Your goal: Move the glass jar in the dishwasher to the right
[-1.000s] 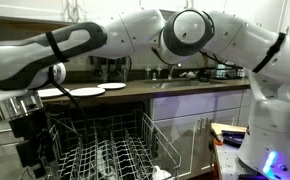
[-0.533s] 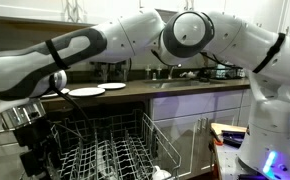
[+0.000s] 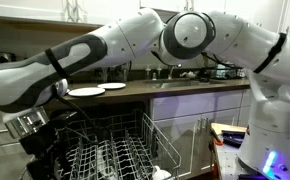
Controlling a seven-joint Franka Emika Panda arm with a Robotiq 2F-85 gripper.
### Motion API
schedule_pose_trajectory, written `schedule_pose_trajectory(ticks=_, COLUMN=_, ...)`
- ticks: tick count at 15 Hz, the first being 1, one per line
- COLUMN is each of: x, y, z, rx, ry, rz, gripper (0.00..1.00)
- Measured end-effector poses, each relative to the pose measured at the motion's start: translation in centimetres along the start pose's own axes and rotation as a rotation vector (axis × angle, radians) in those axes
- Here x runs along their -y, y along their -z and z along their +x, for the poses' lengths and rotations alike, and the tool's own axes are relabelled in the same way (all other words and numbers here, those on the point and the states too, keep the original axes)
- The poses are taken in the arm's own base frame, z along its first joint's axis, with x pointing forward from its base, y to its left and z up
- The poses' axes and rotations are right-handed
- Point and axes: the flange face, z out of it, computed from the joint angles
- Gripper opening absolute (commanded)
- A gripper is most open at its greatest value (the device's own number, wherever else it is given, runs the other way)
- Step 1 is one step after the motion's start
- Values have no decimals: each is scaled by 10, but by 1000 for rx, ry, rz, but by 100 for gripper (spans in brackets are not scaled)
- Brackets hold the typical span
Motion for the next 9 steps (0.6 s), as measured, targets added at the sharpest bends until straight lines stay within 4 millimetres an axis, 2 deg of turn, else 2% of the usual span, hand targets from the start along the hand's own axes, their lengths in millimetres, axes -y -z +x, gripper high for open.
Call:
schedule_pose_trajectory(ticks=4, x=-1, y=-7, z=0, rx=19, ry=-37, rz=-50, gripper=100)
schedule_pose_trajectory(ticks=9, x=-6, y=-1, z=8, rx=-46, ry=-41, rz=-133, gripper=100)
